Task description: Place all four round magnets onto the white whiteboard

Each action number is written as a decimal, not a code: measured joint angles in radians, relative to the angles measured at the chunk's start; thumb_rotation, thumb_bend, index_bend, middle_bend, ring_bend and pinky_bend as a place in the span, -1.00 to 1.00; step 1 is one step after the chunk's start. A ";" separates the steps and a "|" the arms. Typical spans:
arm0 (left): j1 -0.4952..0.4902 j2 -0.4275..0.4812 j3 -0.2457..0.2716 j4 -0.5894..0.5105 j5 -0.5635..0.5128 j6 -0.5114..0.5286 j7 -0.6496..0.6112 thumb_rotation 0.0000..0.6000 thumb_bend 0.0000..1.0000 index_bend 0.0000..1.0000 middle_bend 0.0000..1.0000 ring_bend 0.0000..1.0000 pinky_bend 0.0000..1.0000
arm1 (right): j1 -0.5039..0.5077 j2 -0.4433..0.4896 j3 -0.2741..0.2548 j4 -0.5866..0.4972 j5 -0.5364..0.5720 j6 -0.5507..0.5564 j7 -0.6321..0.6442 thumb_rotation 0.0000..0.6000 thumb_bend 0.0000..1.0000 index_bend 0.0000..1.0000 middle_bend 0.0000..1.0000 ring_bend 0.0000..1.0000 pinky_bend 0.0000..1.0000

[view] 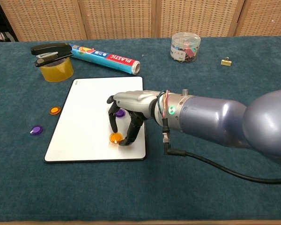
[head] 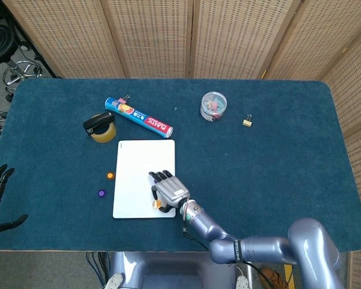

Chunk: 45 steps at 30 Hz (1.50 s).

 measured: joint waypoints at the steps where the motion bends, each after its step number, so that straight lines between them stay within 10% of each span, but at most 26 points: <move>1: 0.000 -0.001 0.000 0.000 0.000 0.000 0.002 1.00 -1.00 -1.00 -1.00 -1.00 -1.00 | 0.001 0.004 -0.002 -0.002 -0.001 -0.002 0.003 1.00 -0.28 -0.25 -1.00 -1.00 -1.00; 18: -0.007 -0.003 -0.002 0.000 -0.008 -0.015 -0.009 1.00 -1.00 -1.00 -1.00 -1.00 -1.00 | -0.047 0.128 -0.035 -0.183 -0.093 0.106 0.026 1.00 -0.32 -0.37 -1.00 -1.00 -1.00; 31: -0.061 0.002 -0.027 -0.018 -0.025 -0.085 0.002 1.00 -1.00 -1.00 -1.00 -1.00 -1.00 | -0.272 0.491 -0.187 -0.404 -0.417 0.323 0.130 1.00 -0.81 -0.81 -1.00 -1.00 -1.00; 45: -0.261 -0.017 -0.079 -0.034 -0.147 -0.371 0.192 1.00 -1.00 -1.00 -1.00 -1.00 -1.00 | -0.613 0.696 -0.340 -0.360 -0.625 0.620 0.414 1.00 -0.85 -0.80 -1.00 -1.00 -1.00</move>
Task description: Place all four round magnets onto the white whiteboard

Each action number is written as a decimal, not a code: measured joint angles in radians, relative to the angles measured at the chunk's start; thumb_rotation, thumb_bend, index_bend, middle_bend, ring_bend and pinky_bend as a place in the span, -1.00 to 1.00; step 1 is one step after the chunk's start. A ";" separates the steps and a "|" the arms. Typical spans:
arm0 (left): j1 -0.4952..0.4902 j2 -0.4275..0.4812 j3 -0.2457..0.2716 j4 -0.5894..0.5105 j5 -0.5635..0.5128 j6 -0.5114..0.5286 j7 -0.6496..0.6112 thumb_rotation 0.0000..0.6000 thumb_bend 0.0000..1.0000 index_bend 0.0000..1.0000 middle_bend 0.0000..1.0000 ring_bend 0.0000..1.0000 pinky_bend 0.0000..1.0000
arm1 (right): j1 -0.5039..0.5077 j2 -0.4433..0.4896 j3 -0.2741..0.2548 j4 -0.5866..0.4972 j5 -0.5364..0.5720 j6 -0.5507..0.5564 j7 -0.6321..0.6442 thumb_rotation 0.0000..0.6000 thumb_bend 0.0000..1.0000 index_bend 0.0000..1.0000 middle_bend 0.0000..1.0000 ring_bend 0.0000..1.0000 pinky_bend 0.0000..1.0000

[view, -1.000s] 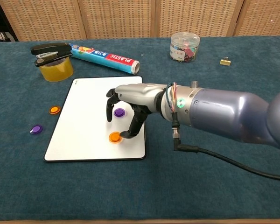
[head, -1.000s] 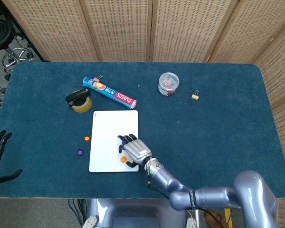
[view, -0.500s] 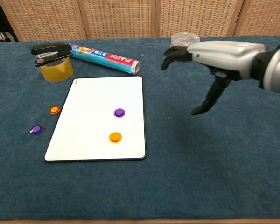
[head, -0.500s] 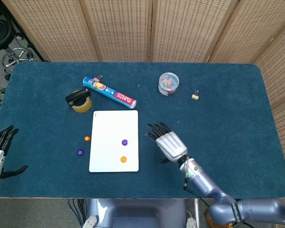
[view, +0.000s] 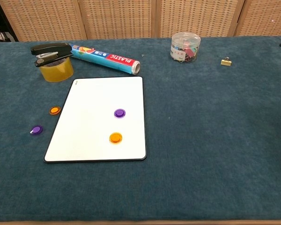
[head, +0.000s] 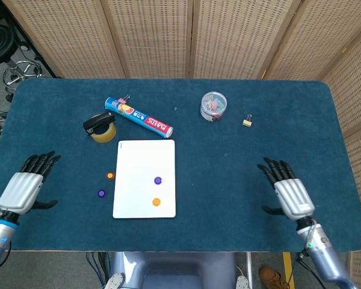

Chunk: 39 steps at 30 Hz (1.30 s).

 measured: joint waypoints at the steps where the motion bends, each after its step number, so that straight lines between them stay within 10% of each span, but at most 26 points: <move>1: -0.016 -0.008 -0.005 0.003 -0.015 -0.020 0.014 1.00 -1.00 -1.00 -1.00 -1.00 -1.00 | -0.029 0.006 -0.006 0.011 -0.006 0.018 0.034 1.00 -0.85 -0.80 -1.00 -1.00 -1.00; 14: -0.213 -0.161 -0.071 0.082 -0.297 -0.201 0.161 1.00 -0.97 -0.74 -1.00 -1.00 -1.00 | -0.189 0.014 0.001 0.100 -0.083 0.119 0.209 1.00 -0.85 -0.76 -1.00 -1.00 -1.00; 39: -0.375 -0.405 -0.059 0.274 -0.627 -0.226 0.302 1.00 -0.46 -0.30 -1.00 -1.00 -1.00 | -0.236 0.032 0.058 0.113 -0.143 0.054 0.289 1.00 -0.85 -0.70 -1.00 -1.00 -1.00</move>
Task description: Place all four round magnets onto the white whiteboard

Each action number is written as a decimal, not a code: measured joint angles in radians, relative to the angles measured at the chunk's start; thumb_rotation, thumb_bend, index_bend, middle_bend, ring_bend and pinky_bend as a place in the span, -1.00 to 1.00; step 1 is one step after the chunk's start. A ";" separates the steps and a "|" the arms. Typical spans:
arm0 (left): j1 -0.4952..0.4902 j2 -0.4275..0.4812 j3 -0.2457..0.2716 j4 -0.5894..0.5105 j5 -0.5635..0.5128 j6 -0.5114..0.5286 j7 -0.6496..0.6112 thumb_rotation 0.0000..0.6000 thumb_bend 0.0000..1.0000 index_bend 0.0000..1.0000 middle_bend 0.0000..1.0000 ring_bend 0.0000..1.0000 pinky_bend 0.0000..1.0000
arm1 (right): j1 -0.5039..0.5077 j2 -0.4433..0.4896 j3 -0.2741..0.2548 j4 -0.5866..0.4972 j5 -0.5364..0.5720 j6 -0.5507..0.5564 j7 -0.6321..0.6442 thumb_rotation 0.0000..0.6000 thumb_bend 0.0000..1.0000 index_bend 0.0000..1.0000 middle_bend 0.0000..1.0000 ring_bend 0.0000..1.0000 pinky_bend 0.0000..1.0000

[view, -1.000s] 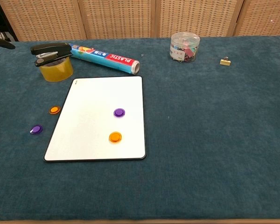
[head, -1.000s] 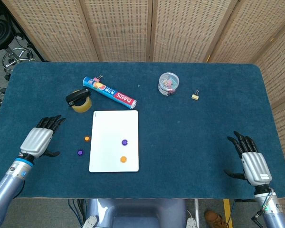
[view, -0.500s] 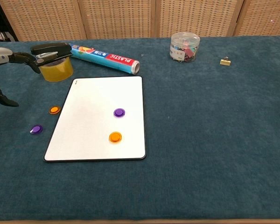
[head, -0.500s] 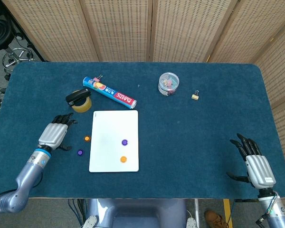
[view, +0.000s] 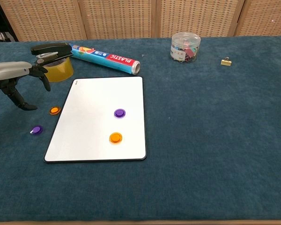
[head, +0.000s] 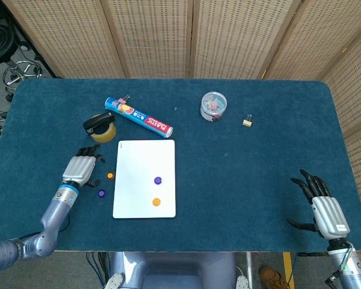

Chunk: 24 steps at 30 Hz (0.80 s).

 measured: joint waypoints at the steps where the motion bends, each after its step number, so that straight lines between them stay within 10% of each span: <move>1: -0.002 -0.004 0.001 0.002 -0.003 0.002 0.000 1.00 -0.46 -0.30 -1.00 -1.00 -1.00 | -0.001 0.001 0.002 0.000 -0.001 -0.002 0.001 1.00 -0.85 -0.70 -1.00 -1.00 -1.00; 24: -0.032 -0.102 0.021 0.083 -0.031 0.036 0.022 1.00 -0.42 -0.16 -1.00 -1.00 -1.00 | -0.022 0.009 0.033 0.002 -0.018 -0.034 0.031 1.00 -0.85 -0.65 -1.00 -1.00 -1.00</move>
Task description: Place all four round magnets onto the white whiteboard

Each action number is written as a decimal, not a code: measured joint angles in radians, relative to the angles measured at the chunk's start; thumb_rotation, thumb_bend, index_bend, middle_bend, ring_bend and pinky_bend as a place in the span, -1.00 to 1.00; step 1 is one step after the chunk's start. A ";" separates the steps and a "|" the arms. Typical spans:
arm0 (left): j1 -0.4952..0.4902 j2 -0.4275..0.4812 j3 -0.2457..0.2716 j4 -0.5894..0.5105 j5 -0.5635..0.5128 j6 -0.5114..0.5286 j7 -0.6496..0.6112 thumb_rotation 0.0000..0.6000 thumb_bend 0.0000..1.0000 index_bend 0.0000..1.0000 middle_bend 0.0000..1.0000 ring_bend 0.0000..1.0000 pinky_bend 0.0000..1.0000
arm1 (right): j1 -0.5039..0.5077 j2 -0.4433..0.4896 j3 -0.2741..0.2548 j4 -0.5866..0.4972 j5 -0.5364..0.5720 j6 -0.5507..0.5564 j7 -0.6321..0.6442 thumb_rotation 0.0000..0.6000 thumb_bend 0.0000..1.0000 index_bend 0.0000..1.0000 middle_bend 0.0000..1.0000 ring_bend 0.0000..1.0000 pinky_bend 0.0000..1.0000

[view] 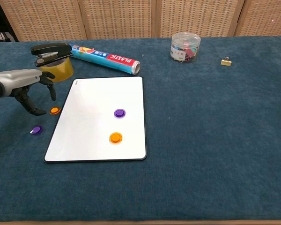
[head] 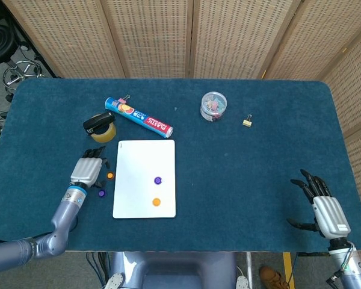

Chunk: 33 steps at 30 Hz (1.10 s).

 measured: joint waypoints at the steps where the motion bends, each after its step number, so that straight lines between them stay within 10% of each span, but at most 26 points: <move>1: -0.002 -0.002 -0.001 0.003 -0.004 0.000 0.001 1.00 -0.41 -0.16 -1.00 -1.00 -1.00 | -0.001 0.000 0.002 0.000 0.000 -0.002 0.001 1.00 -0.85 -0.65 -1.00 -1.00 -1.00; 33: -0.010 -0.047 0.014 0.044 -0.006 0.012 0.023 1.00 -0.41 -0.16 -1.00 -1.00 -1.00 | -0.016 0.005 0.021 0.000 -0.018 -0.020 0.020 1.00 -0.85 -0.61 -1.00 -1.00 -1.00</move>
